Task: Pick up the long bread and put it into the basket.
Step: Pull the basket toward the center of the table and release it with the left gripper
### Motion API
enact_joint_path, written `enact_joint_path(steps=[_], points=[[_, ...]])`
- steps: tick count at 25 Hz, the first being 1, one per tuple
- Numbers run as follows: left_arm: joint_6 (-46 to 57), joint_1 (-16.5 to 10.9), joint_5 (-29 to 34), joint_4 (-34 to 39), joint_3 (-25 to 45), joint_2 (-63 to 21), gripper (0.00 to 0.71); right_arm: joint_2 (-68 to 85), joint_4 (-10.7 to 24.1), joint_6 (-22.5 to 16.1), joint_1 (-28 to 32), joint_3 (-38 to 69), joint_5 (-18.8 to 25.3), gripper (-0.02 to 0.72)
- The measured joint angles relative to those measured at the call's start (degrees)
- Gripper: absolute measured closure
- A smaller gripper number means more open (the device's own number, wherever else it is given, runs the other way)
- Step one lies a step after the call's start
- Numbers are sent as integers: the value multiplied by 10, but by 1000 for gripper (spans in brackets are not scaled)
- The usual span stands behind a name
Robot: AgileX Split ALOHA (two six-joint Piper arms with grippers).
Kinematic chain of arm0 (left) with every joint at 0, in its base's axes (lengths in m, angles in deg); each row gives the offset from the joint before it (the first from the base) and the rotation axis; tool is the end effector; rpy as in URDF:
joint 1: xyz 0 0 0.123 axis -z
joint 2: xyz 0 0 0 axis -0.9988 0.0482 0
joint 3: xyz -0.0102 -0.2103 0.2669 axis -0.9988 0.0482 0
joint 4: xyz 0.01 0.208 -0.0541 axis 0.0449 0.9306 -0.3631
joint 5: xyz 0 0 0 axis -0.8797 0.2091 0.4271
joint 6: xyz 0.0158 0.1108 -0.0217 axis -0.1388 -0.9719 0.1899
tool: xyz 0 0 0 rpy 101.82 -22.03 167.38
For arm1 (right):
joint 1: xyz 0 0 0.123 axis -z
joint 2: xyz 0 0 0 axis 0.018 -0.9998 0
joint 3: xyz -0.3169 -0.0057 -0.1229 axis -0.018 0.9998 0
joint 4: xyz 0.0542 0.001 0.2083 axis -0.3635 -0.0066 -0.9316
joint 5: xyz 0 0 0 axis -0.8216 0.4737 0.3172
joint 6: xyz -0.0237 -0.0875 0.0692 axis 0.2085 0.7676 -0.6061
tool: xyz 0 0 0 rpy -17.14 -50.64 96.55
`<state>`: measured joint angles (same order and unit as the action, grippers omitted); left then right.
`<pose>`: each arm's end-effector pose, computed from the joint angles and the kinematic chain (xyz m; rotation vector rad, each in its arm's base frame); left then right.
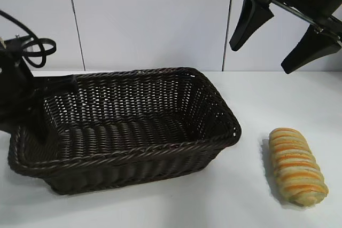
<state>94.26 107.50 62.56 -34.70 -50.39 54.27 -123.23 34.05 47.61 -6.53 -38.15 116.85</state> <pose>0.3012 -0.1233 0.2717 0.2219 2.9160 -0.2421 0.3123 0.0843 0.3204 -0.1532 2.7624 0.5867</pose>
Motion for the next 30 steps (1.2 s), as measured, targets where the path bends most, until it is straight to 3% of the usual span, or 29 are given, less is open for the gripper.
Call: enact_joint_path(steps=[10,18,26,30], points=[[-35,0,47,-49,-131,95,611,0,-1,0,0,0,16,8],[-8,0,13,-62,-133,142,612,0,-1,-2,0,0,17,8],[20,-37,-4,-69,-133,147,613,0,-1,-2,0,0,17,8],[20,-40,-7,-66,-133,147,613,0,-1,-2,0,0,17,8]])
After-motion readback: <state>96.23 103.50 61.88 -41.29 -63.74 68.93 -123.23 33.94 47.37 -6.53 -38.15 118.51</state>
